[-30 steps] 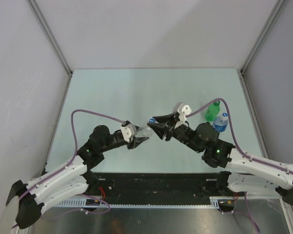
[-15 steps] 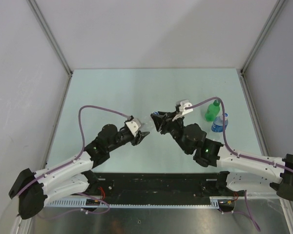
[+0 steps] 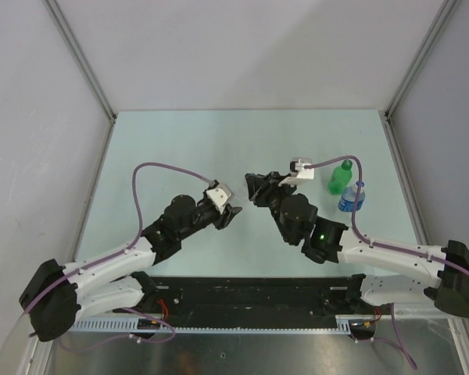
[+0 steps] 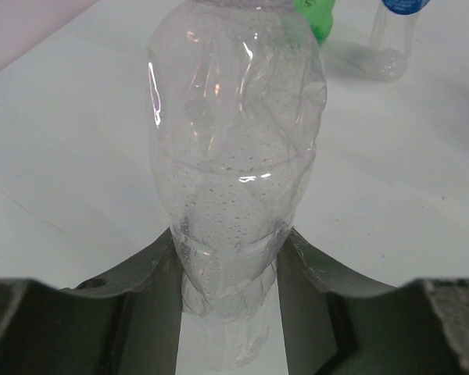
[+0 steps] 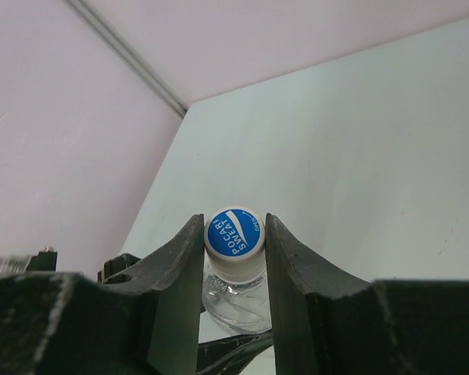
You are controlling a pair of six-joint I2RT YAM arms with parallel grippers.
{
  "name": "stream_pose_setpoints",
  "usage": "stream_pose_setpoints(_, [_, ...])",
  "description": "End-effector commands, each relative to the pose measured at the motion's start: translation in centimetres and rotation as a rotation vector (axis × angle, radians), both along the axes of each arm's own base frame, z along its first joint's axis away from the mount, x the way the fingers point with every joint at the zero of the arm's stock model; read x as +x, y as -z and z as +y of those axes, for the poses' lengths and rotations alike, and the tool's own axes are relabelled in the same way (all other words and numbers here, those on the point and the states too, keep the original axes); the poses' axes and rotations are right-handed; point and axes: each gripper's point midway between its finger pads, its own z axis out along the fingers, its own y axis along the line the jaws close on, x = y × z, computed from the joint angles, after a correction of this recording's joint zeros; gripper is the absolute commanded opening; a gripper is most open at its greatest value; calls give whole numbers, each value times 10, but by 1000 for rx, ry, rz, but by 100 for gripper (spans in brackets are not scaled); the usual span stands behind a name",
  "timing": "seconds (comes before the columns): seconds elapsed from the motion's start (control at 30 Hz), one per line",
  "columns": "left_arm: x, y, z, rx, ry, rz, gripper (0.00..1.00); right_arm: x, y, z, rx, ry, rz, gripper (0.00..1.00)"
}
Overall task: Screw on the bottle caps
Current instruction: Screw the bottle cap onto the plastic bottle.
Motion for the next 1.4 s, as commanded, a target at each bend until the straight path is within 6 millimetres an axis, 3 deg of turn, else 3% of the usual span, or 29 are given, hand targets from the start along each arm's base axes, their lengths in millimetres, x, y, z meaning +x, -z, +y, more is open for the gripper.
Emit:
stream_pose_setpoints(0.0, [22, -134, -6, -318, -95, -249, 0, -8, 50, 8, -69, 20, 141, 0])
stream_pose_setpoints(0.27, [28, -126, -6, -305, -130, -238, 0, -11, 49, 10, -104, 13, 122, 2])
stream_pose_setpoints(0.47, [25, -114, -10, -289, -101, -215, 0, -15, 34, 16, -144, -57, 55, 37])
stream_pose_setpoints(0.6, [20, -102, -10, -277, -89, -196, 0, -16, 18, 14, -168, -79, -8, 47])
stream_pose_setpoints(0.77, [14, -94, -5, -276, -85, -186, 0, -22, -3, 10, -218, -111, -99, 66])
stream_pose_setpoints(1.07, [-1, -83, -3, -240, -15, -219, 0, -67, -12, 19, -449, -459, -294, 92])
stream_pose_setpoints(1.17, [-6, -74, -3, -185, 39, -249, 0, -94, 4, 12, -657, -662, -417, 94])
stream_pose_setpoints(1.37, [-47, -49, -9, -76, 358, -311, 0, -135, 28, -20, -900, -920, -623, 94])
